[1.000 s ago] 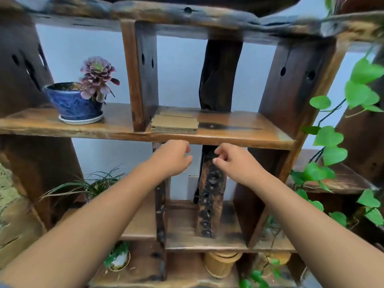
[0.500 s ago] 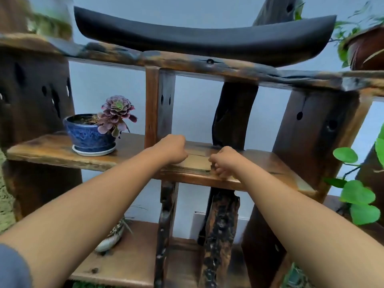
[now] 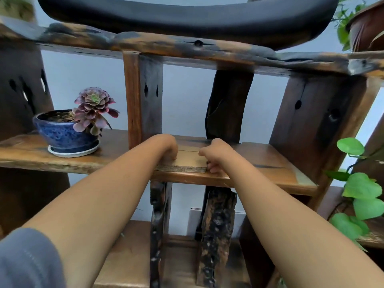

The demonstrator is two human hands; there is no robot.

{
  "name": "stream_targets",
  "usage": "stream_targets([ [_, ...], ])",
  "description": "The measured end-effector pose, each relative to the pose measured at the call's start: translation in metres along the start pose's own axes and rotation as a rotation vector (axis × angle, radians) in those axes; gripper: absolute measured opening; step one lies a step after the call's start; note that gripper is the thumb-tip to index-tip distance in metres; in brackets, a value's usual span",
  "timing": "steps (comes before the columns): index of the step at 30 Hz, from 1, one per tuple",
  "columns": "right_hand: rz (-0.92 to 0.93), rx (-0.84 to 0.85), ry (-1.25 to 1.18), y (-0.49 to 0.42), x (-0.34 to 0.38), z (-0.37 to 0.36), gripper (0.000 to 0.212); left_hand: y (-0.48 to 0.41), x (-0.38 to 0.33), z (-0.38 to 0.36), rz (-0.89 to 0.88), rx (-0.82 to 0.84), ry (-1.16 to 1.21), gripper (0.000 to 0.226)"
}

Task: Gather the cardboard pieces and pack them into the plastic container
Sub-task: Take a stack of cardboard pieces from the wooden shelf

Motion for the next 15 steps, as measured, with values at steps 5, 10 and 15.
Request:
stream_targets([
  [5,-0.006,-0.068,-0.117,-0.009,-0.012,0.002,0.02,-0.006,0.007,-0.003,0.073,0.034,0.254,0.047],
  [10,-0.065,-0.089,-0.205,-0.013,-0.034,0.0,0.015,-0.015,0.012,-0.015,0.116,0.015,0.551,0.061],
  [15,-0.118,-0.079,-0.423,-0.008,-0.047,-0.001,0.039,-0.022,0.018,-0.016,0.097,-0.132,0.78,0.066],
])
Point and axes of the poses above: each hand's wrist, its own y-axis away from the middle knuckle, its own z-axis out of the back of the hand, x = y × z, the point moved 9 cm from there along -y, towards the middle knuckle, and after that the axes turned 3 degrees about z, right-handed, at the moved point
